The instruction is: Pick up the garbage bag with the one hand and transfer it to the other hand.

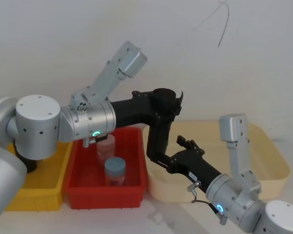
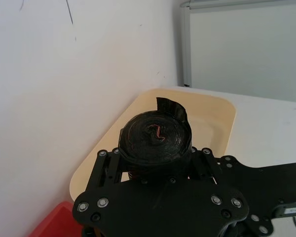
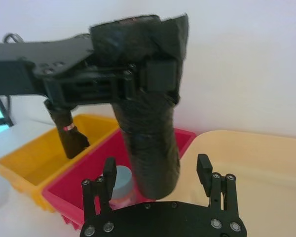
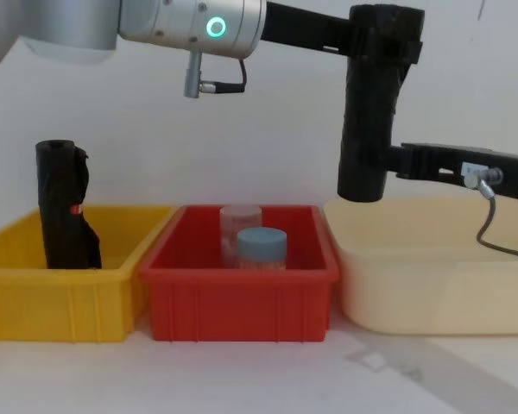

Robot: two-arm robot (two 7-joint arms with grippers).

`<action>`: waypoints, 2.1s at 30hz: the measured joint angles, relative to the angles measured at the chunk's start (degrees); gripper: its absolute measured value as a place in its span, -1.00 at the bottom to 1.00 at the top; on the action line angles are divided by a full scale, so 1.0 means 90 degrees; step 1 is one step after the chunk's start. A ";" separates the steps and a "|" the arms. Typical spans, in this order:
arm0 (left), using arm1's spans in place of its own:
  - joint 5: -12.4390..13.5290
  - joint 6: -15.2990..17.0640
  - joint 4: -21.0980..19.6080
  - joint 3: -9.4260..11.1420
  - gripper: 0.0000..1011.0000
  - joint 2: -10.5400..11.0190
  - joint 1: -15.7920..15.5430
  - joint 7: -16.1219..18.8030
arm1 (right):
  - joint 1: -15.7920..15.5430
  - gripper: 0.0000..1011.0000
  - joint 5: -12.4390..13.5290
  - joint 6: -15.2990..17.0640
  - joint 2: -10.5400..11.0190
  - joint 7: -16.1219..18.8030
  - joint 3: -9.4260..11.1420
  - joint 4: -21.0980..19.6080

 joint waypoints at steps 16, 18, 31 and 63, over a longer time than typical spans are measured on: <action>-0.0020 -0.0170 0.0294 0.0092 0.04 -0.0103 -0.0073 0.0083 | 0.0090 0.98 0.0429 0.0217 -0.0096 0.0257 -0.0087 0.0037; -0.0068 -0.0152 0.0317 0.0080 0.04 -0.0121 -0.0077 0.0084 | 0.0101 0.98 0.0445 0.0212 -0.0105 0.0279 -0.0121 0.0063; -0.0467 0.0204 0.0336 -0.0020 0.04 -0.0170 -0.0084 -0.0039 | 0.0208 0.98 0.0355 -0.0084 -0.0172 0.0217 -0.0287 0.0287; -0.0839 0.0659 0.0206 -0.0042 0.03 -0.0098 -0.0058 -0.0265 | 0.0440 0.01 0.0059 -0.0560 -0.0270 -0.0029 -0.0420 0.0685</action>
